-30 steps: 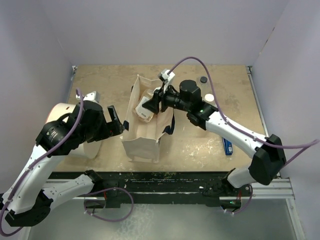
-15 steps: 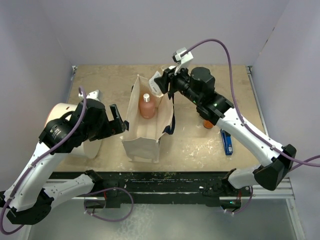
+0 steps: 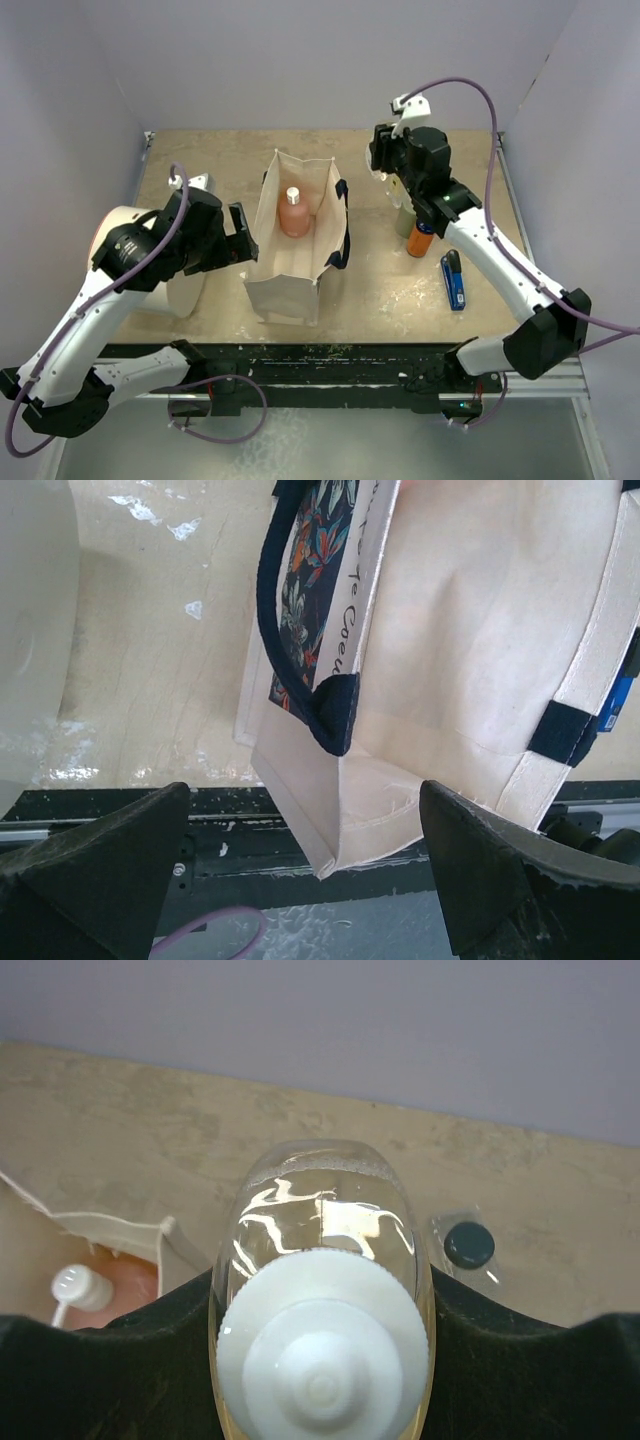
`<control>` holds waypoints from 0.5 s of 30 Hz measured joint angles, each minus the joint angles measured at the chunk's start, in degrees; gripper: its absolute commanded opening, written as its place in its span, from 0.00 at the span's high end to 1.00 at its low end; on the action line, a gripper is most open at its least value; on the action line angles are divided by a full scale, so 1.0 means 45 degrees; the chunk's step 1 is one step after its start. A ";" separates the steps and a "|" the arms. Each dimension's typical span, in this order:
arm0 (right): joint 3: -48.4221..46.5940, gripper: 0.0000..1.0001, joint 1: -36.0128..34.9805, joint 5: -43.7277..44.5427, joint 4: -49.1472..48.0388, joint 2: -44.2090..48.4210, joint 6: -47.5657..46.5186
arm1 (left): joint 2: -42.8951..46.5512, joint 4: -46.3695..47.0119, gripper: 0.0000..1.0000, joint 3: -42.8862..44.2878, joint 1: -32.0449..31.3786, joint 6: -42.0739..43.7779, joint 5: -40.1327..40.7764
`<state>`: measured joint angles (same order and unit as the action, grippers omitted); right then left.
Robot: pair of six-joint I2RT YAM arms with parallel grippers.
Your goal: Take the personal care products out of the canvas bag
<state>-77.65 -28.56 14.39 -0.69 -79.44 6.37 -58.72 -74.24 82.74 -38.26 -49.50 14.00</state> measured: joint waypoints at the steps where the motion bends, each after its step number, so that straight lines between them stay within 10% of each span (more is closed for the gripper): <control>1: 0.0272 1.00 0.0049 0.0107 0.0000 -0.0024 -0.0068 | -0.0078 -0.0010 0.01 0.0063 0.0000 0.0068 0.0005; 15: 0.1753 1.00 -0.0141 0.0243 -0.1904 -0.3181 -0.0170 | -0.0602 -0.0296 0.01 0.0792 0.0000 0.0962 0.0199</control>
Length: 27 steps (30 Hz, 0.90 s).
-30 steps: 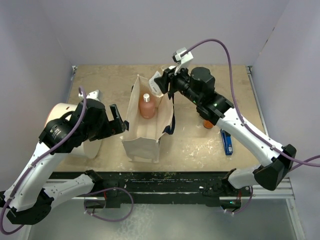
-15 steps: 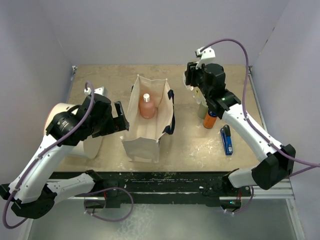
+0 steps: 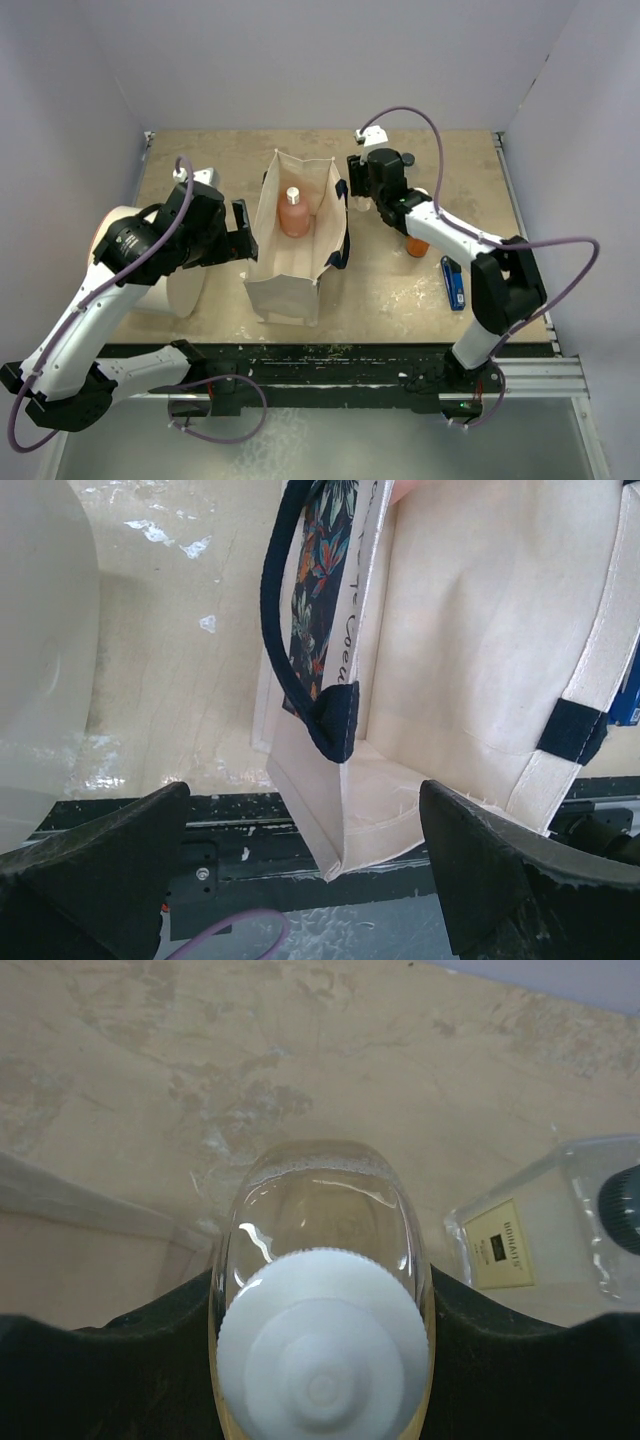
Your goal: Take the personal care products out of the canvas bag
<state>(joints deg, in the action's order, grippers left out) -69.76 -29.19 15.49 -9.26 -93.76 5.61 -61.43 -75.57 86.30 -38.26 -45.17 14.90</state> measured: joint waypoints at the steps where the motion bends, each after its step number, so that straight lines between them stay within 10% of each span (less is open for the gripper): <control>1: 0.0034 1.00 0.0000 0.0000 -0.0160 -0.0306 0.0005 | 0.0000 0.0000 0.01 0.0000 0.0000 0.0034 0.0005; 18: 0.0228 0.91 0.0321 -0.0005 -0.2084 -0.2390 -0.0049 | -0.0296 0.0034 0.01 0.0010 0.0000 0.0321 0.0015; 22: 0.0355 0.74 0.0418 -0.0010 -0.2307 -0.2676 -0.0053 | -0.0058 0.0126 0.01 -0.0112 0.0000 0.0262 0.0010; 27: 0.0520 0.24 0.0432 -0.0092 -0.2176 -0.2851 -0.0083 | 0.0452 0.0097 0.01 -0.0257 0.0000 0.0068 0.0005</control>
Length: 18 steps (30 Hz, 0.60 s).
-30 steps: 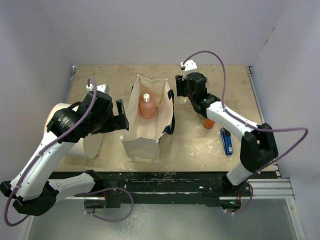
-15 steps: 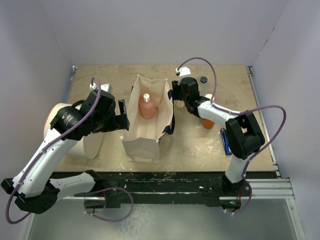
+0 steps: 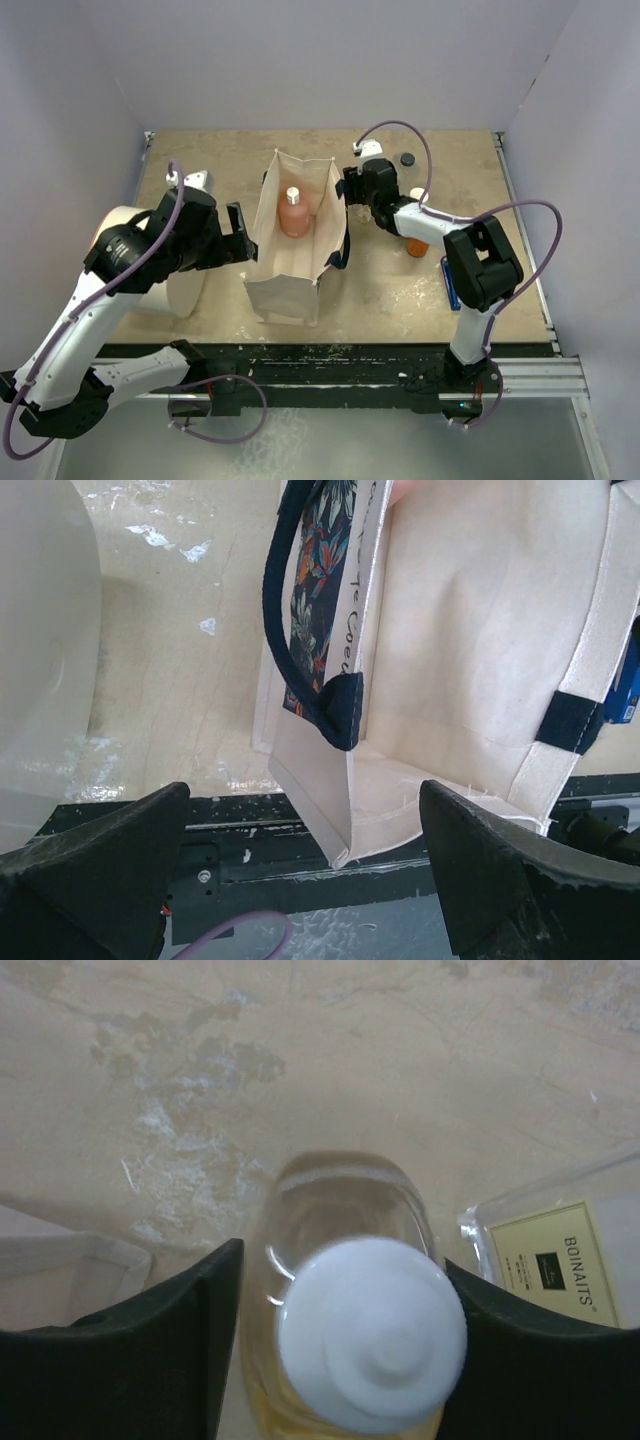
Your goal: Take the personal care products out of the canvas bag
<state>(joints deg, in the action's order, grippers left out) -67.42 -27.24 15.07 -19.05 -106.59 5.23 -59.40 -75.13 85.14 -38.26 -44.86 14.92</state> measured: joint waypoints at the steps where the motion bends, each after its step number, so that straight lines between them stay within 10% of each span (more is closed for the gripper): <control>1: 0.0010 0.18 0.0000 -0.0005 -0.0029 0.0000 -0.0005 | 0.0083 0.0000 0.01 0.0000 0.0000 -0.0034 -0.0005; 18: 0.0000 0.02 -0.0005 -0.0345 0.0918 0.3925 0.0029 | 0.1020 0.0112 0.01 -0.0942 0.0000 -0.0797 -0.1637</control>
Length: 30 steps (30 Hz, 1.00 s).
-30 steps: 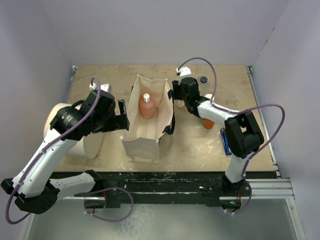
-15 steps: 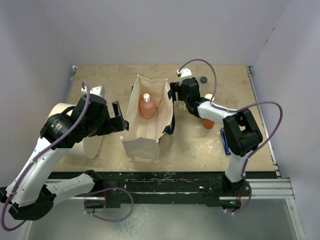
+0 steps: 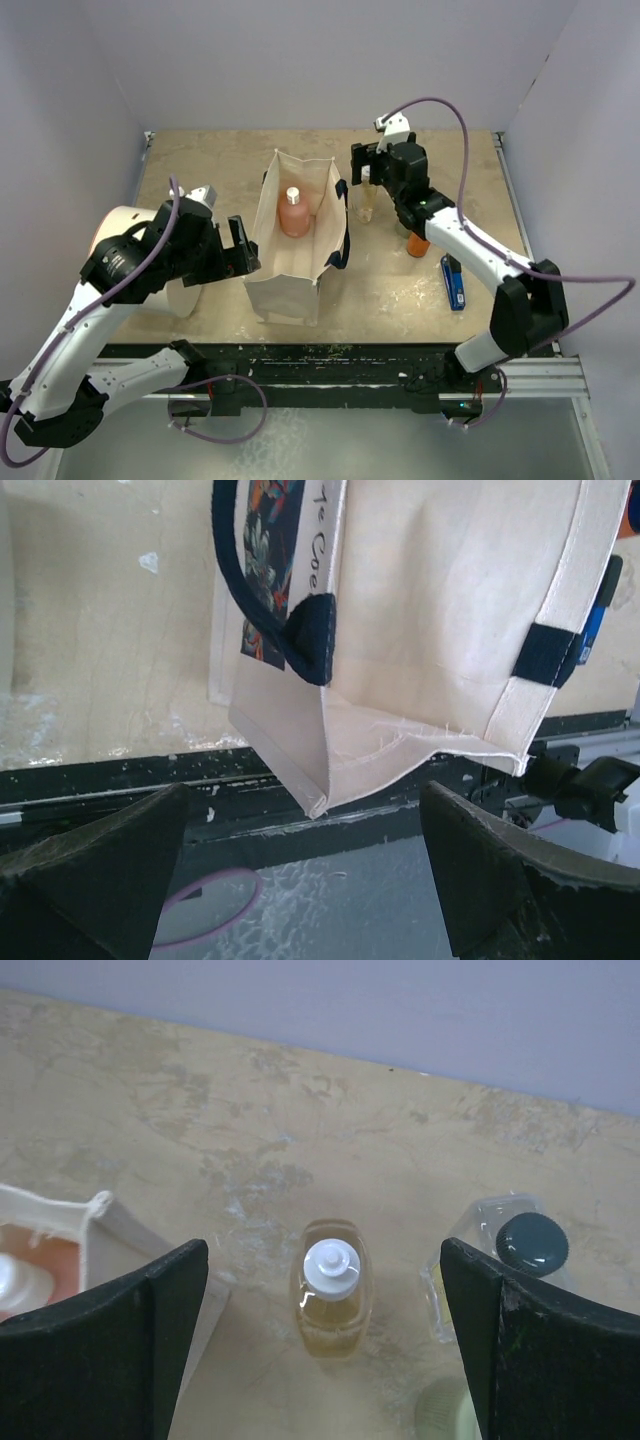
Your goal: Take the personal care products out of the canvas bag
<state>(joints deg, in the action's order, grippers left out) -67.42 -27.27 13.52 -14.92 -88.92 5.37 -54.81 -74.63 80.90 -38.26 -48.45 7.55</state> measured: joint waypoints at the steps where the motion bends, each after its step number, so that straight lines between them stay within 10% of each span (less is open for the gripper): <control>1: -0.0005 0.02 0.0005 -0.0107 0.0180 0.0306 -0.0005 | -0.0049 -0.0097 0.01 -0.0034 0.0000 0.0000 -0.0209; 17: -0.2939 0.09 -0.3118 -0.3002 0.2997 0.1239 -0.0583 | -0.0219 0.0102 0.01 -0.0146 0.0000 -0.0461 -0.0291; 30: -0.3813 0.16 -0.3682 -0.2239 0.4197 -0.2599 0.0826 | -0.0141 0.0204 0.01 0.0194 0.0000 -0.1010 0.1088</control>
<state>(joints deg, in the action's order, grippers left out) -84.58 -43.83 3.44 3.97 -100.62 9.08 -55.44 -73.71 81.78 -38.26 -52.99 12.45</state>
